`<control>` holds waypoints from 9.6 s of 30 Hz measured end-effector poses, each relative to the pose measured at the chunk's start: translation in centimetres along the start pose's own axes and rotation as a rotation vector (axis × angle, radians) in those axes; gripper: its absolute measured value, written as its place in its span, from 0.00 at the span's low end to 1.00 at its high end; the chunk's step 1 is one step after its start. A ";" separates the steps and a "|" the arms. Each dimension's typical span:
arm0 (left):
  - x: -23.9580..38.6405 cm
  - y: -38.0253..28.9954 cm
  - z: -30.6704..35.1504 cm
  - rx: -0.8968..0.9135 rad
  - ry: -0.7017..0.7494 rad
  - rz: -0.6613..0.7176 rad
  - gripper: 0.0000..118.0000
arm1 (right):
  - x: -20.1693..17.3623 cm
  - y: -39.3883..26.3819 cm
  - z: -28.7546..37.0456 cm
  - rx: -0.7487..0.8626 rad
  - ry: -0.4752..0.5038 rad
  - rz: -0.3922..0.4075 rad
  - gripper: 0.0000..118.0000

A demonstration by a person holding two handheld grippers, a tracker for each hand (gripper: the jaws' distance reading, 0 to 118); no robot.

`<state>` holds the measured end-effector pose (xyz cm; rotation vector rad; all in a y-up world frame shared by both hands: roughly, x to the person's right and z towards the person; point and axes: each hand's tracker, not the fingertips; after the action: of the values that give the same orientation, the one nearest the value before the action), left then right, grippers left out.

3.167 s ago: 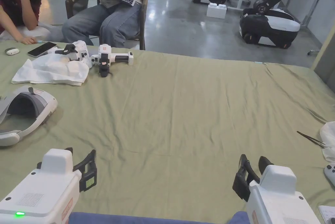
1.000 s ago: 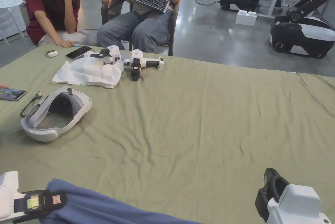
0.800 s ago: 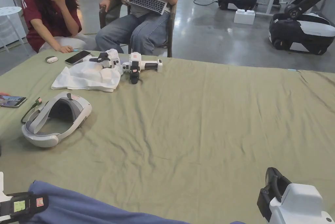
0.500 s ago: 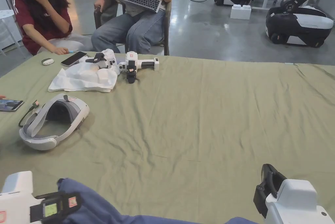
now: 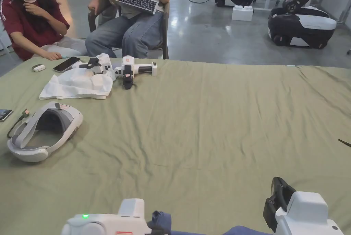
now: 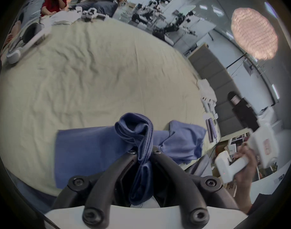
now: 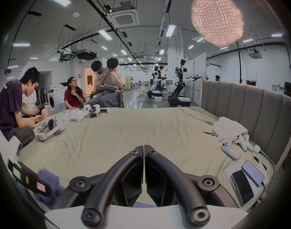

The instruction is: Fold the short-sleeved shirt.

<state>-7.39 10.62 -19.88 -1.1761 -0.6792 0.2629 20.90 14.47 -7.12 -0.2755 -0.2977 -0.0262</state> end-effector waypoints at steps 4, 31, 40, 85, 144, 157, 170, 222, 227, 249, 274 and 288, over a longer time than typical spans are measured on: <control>1.0 -0.9 -3.7 -0.070 0.053 -0.021 0.06 | 0.7 -0.3 0.1 -0.016 -0.016 -0.005 0.00; 2.3 -1.0 -2.2 -0.029 -0.026 0.033 0.51 | 1.1 -0.7 0.4 -0.038 -0.020 0.000 0.00; 1.9 -1.5 -5.3 -0.078 0.060 -0.029 0.08 | 1.4 -0.8 0.5 -0.047 -0.025 -0.003 0.00; -17.6 -3.0 -1.1 0.057 -0.374 0.229 0.32 | 1.3 0.7 0.5 -0.022 -0.018 -0.007 0.00; 9.4 0.5 -3.3 -0.068 -0.033 -0.071 0.14 | 3.3 0.3 0.5 -0.066 -0.038 -0.019 0.00; 10.7 -0.1 -6.6 -0.098 -0.150 -0.023 0.58 | 4.3 -0.5 0.6 -0.097 -0.054 -0.028 0.00; 6.6 -0.7 -8.9 -0.160 -0.233 -0.023 0.07 | 4.7 -0.8 0.4 -0.106 -0.055 -0.039 0.00; 0.1 0.8 6.7 0.897 0.490 -0.274 0.01 | -3.6 -1.7 2.4 -0.033 0.063 0.002 0.00; -2.0 -1.6 5.1 0.742 0.421 -0.230 0.01 | -5.5 -8.4 2.0 -0.205 0.081 0.051 0.00; -9.5 0.5 -6.2 -0.032 -0.326 0.134 0.87 | -3.9 -14.2 -1.8 -0.353 0.069 0.011 0.00; -11.7 1.6 -0.8 0.019 -0.493 0.203 0.30 | -3.6 -8.5 -1.6 -0.219 0.080 0.039 0.00; -24.4 5.9 20.0 0.168 -0.186 0.215 0.30 | -1.5 -0.6 -4.0 -0.064 0.049 0.072 0.00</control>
<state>-37.63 15.22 -29.52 -1.0713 -0.6782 0.6055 20.61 12.78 -11.04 -0.3482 -0.2381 0.0285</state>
